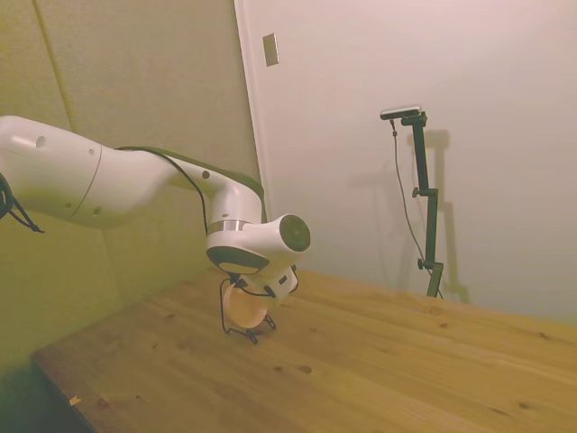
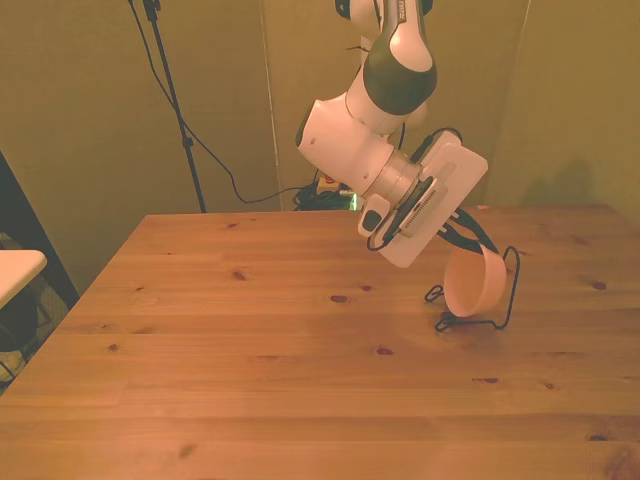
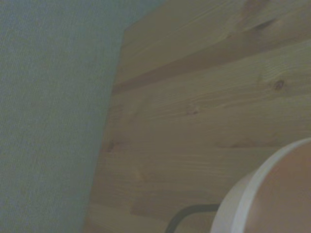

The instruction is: Load the bowl

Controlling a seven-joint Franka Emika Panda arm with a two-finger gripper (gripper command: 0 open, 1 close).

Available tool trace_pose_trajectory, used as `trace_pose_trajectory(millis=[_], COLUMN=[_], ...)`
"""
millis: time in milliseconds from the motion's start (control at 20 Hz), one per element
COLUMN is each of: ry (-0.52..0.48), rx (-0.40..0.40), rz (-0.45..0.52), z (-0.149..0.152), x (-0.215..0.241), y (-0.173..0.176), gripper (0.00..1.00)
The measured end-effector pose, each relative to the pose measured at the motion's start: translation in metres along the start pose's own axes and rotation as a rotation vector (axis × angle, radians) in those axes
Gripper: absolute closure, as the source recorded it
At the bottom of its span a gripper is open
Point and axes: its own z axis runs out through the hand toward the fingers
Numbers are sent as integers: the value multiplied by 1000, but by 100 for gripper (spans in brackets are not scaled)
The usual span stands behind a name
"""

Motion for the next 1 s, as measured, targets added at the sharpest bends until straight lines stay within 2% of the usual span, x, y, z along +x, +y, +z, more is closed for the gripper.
trace_pose_trajectory(millis=[250, 300, 800, 1000], ry=[-5, -5, -14, -3], rx=[-3, -3, -5, 5], rz=[4, 4, 0, -12], z=[4, 4, 7, -6], x=[3, 3, 2, -1], y=[4, 4, 2, -4], gripper=[100, 0, 0, 0])
